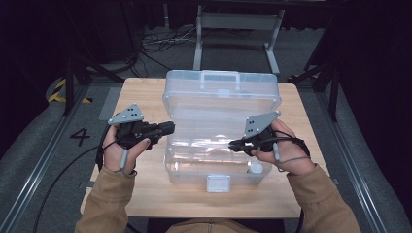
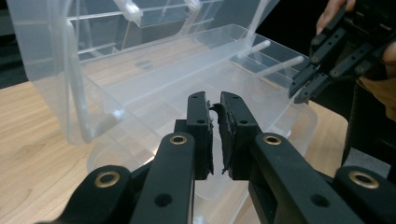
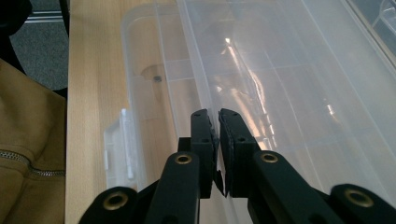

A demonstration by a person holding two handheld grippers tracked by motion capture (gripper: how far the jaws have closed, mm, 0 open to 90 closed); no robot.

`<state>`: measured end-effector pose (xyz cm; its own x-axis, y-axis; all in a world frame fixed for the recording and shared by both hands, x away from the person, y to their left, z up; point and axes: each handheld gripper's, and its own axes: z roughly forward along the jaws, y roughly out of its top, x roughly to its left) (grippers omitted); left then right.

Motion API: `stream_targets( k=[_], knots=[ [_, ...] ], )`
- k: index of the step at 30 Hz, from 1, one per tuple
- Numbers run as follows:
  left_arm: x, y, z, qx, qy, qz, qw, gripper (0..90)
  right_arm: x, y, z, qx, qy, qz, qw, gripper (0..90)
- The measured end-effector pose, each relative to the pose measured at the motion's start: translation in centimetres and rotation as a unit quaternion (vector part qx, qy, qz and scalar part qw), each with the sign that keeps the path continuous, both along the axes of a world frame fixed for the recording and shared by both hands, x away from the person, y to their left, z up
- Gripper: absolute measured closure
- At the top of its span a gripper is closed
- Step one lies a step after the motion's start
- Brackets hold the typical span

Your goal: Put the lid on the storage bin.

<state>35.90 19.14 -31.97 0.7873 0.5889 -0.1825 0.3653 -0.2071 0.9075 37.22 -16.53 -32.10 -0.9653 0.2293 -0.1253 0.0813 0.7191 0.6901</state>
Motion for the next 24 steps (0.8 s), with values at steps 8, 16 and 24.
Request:
stream_targets(
  k=[8, 16, 24],
  knots=[
    [0.2, 0.0, 0.0, 0.0, -0.006, 0.021, 0.9998, 84.2, -0.3, 0.0, -0.1, -0.002, -0.004, -0.002, 1.0, 84.7],
    [0.6, 0.1, -0.1, 0.003, -0.006, 0.037, 0.9993, 85.2, -0.5, 0.0, -0.3, -0.004, -0.003, -0.003, 1.0, 84.6],
    [0.6, 0.0, -0.1, 0.005, -0.005, 0.042, 0.9991, 89.1, -1.1, 0.2, -0.7, -0.014, 0.0, 0.001, 0.9999, 84.6]
  ],
)
